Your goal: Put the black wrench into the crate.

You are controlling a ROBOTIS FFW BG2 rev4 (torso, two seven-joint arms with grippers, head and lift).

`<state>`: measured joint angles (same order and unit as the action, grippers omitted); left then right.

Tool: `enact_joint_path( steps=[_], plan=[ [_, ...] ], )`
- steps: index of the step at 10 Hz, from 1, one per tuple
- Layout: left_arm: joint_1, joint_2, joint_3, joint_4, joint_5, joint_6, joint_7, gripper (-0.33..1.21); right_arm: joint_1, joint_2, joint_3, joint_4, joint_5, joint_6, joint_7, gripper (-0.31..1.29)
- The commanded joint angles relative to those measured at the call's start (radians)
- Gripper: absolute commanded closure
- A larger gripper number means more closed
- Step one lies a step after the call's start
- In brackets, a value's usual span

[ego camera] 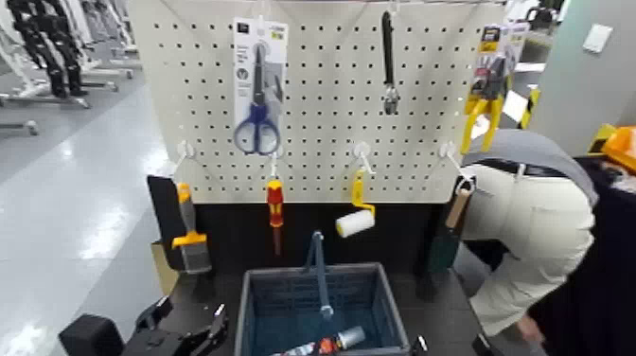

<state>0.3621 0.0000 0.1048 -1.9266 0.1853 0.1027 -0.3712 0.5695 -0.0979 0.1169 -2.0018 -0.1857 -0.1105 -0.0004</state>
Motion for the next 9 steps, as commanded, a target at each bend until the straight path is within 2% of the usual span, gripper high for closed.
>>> enact_joint_path(
  steps=[1,9],
  plan=[
    [0.000,-0.005,0.001,0.001,0.005,0.002,0.000,0.13,0.000,0.000,0.003,0.002,-0.006,0.005,0.005,0.23],
    [-0.008,-0.005,-0.002,0.003,0.009,0.003,0.000,0.13,-0.014,-0.002,0.003,0.005,-0.017,0.005,0.017,0.23]
  ],
)
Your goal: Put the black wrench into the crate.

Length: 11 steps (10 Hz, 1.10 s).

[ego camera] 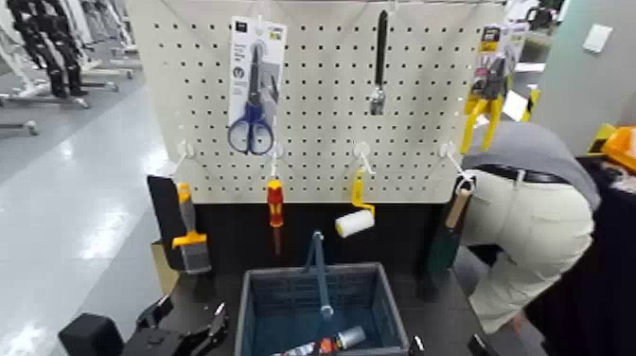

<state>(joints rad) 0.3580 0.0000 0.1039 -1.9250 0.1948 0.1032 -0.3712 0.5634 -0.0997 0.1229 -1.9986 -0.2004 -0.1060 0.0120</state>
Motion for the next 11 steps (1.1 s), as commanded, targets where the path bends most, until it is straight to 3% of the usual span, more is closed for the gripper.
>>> enact_joint_path(
  steps=[1,4,8,11],
  plan=[
    [-0.005,-0.005,-0.001,0.003,0.000,0.003,0.000,0.13,-0.017,0.000,-0.008,0.001,-0.002,0.000,0.009,0.23],
    [-0.016,0.000,-0.006,0.011,0.005,0.006,-0.005,0.13,-0.068,0.000,-0.039,0.004,0.003,0.008,0.048,0.28],
    [-0.028,0.012,-0.018,0.018,0.017,0.013,-0.006,0.13,-0.185,0.012,-0.077,0.031,-0.016,0.054,0.190,0.29],
    [-0.037,0.014,-0.023,0.023,0.018,0.015,-0.006,0.13,-0.269,0.018,-0.081,0.052,-0.028,0.074,0.259,0.29]
  ],
)
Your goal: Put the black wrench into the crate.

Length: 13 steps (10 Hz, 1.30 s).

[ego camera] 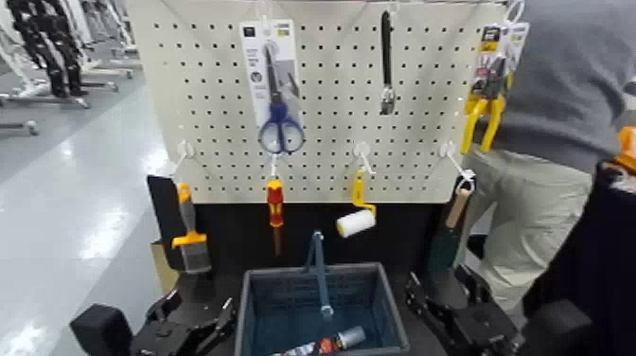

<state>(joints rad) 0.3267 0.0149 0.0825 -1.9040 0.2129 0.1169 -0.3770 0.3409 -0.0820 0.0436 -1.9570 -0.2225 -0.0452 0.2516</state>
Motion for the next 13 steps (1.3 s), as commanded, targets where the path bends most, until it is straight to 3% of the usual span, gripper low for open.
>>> enact_joint_path(
  steps=[1,6,13],
  plan=[
    [-0.011,0.000,-0.004,0.005,0.000,0.003,0.000,0.13,-0.083,0.001,-0.002,0.018,-0.009,0.025,0.043,0.29],
    [-0.038,0.010,-0.020,0.017,0.002,0.015,0.000,0.13,-0.272,-0.002,-0.033,0.009,-0.021,0.200,0.181,0.32],
    [-0.060,0.019,-0.035,0.023,0.006,0.023,0.000,0.13,-0.484,0.021,-0.005,0.092,-0.023,0.205,0.252,0.29]
  ],
)
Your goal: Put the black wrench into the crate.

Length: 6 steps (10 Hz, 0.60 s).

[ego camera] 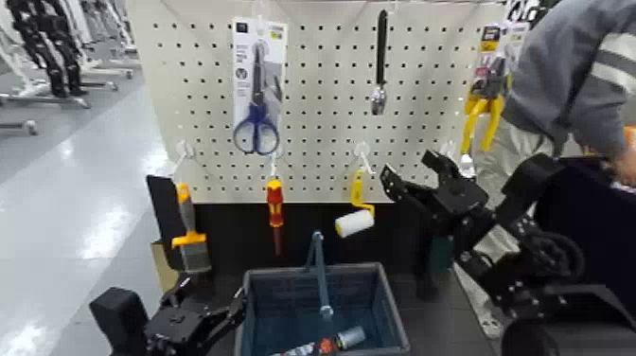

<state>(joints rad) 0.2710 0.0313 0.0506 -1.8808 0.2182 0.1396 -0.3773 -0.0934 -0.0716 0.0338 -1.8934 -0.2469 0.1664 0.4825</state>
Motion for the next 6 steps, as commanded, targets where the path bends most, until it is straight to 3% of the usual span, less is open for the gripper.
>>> enact_joint_path(
  steps=[1,6],
  plan=[
    [-0.007,0.007,-0.008,0.002,0.001,0.000,0.000,0.13,-0.080,0.009,0.011,0.045,0.001,-0.016,0.024,0.26],
    [-0.018,0.010,-0.012,0.005,0.007,0.000,0.000,0.13,-0.220,0.006,0.054,0.145,-0.003,-0.096,0.039,0.23]
  ],
)
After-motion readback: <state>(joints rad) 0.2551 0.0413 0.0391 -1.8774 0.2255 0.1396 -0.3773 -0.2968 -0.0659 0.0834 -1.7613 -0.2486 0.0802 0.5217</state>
